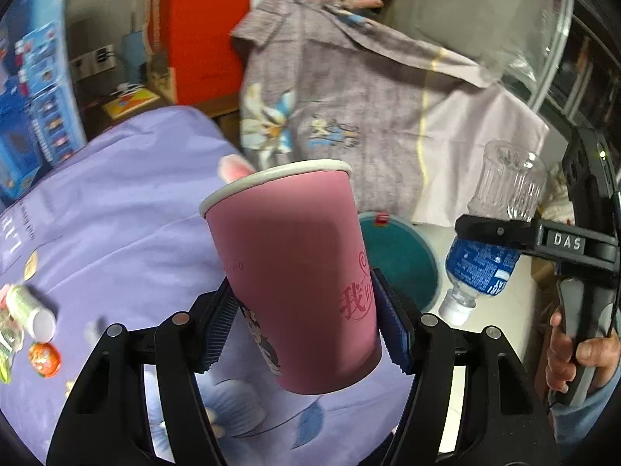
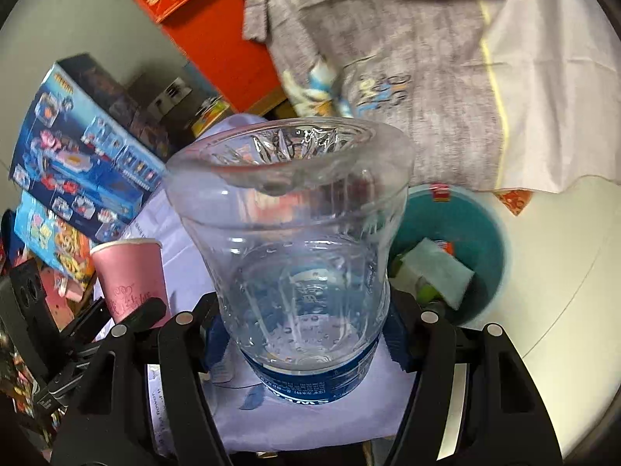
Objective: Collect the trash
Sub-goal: 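Carry the pink cup and water bottle to the teal bin and release both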
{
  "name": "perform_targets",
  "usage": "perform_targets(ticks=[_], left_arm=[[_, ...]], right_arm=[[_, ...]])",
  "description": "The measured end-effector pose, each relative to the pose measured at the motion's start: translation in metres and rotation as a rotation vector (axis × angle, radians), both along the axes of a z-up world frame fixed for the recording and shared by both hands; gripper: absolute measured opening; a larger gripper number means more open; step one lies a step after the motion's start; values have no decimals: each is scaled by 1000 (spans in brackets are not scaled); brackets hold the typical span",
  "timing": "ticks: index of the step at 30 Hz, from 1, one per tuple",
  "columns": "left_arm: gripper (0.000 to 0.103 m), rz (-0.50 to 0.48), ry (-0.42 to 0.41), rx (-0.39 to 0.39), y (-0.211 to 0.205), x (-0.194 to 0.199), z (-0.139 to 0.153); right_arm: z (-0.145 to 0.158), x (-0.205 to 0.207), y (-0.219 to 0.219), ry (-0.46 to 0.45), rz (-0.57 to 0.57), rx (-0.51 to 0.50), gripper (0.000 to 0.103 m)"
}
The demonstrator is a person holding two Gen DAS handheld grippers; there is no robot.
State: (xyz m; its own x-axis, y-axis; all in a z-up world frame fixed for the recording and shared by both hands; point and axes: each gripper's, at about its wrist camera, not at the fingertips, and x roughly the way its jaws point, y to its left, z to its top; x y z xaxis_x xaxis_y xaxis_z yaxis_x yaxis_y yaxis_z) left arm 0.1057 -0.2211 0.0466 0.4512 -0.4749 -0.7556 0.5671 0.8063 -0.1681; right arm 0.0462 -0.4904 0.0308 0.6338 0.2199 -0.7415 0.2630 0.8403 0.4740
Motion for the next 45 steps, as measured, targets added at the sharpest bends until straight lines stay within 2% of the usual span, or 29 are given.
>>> perform_targets(ticks=[5,9,18,31,36,45], left_arm=[[67,-52,3,26,-41,1,-8],[67,-78,20,44,-65,5,-19],[67,-118,77,94,-108,19,-54],[69,-181,137,153,-156,34,-93],[71,-197,142,173,-166,34,-102],[75,-176,174,166,-158,38,-110]], right_arm=[[-2,-16,-42,-16,-75,16,62],[-19,-18,-65,14,-105,39,62],[-56,-10,-89,76,-133,81,62],[-95,-6,-110,143,-167,108,62],[-103,-2,-112,161,-168,110,62],[-113,7,-107,190,-154,110,62]])
